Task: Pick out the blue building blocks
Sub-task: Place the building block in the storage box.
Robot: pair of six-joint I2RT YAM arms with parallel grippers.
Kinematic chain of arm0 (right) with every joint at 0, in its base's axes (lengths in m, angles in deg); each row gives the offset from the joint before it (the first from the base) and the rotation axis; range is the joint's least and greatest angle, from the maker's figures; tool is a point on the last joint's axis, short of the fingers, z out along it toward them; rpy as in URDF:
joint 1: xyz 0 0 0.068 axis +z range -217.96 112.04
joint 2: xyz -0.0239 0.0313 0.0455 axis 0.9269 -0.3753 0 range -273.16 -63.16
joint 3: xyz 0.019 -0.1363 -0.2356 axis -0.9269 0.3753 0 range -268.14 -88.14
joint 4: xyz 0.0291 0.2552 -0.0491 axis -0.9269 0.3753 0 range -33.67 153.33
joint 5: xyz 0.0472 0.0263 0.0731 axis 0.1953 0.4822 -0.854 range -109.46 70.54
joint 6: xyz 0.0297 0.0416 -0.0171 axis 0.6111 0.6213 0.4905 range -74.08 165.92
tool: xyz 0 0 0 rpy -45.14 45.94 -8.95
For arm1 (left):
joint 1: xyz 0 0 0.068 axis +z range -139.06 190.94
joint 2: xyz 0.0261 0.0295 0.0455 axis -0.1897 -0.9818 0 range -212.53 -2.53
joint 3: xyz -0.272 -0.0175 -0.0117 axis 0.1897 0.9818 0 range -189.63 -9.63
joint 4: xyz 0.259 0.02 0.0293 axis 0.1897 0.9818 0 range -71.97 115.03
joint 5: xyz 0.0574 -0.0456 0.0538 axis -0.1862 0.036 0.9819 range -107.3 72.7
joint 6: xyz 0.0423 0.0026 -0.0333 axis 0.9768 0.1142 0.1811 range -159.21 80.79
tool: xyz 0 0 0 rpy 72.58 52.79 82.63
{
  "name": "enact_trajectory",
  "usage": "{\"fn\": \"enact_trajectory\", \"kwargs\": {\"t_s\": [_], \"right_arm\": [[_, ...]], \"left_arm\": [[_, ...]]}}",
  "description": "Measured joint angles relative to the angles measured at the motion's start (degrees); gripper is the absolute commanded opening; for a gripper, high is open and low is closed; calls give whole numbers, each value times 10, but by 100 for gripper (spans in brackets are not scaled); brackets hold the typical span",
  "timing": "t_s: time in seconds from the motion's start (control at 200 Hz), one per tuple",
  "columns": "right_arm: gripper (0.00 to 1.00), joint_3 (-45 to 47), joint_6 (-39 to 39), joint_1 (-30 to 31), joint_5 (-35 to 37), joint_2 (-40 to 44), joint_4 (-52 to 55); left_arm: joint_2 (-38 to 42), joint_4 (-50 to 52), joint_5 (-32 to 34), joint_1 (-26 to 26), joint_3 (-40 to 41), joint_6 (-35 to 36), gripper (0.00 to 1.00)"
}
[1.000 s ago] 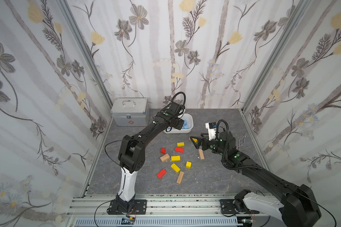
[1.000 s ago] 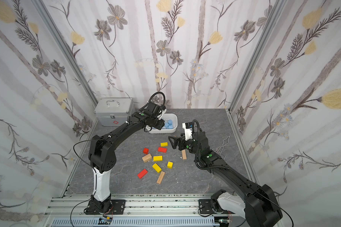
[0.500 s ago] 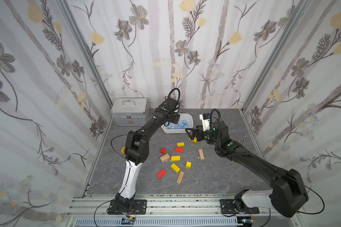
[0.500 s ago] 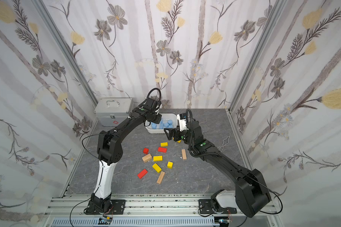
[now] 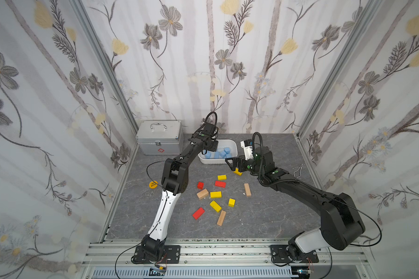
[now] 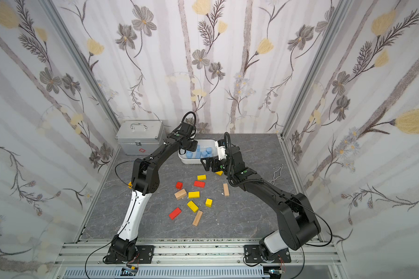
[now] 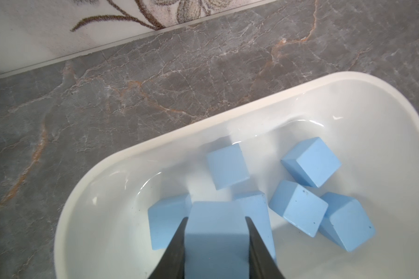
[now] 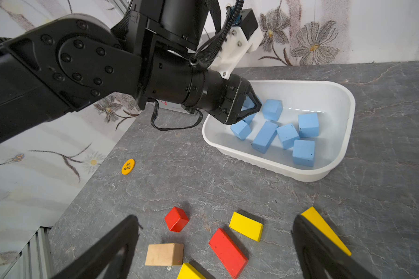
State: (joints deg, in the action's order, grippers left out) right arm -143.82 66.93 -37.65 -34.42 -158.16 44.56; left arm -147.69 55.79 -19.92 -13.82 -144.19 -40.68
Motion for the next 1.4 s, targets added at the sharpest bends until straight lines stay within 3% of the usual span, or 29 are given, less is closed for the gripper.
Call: {"fn": "enact_trajectory", "kwargs": {"t_s": [0.864,1.399], "right_arm": [[100,-11,8,-26,-25,-54,-31],[100,0,8,-29,-30,-51,-34]], "left_arm": [[-56,-33,-1,5,-39,7,1],[-49,-14,9,5,-38,10,17]]}}
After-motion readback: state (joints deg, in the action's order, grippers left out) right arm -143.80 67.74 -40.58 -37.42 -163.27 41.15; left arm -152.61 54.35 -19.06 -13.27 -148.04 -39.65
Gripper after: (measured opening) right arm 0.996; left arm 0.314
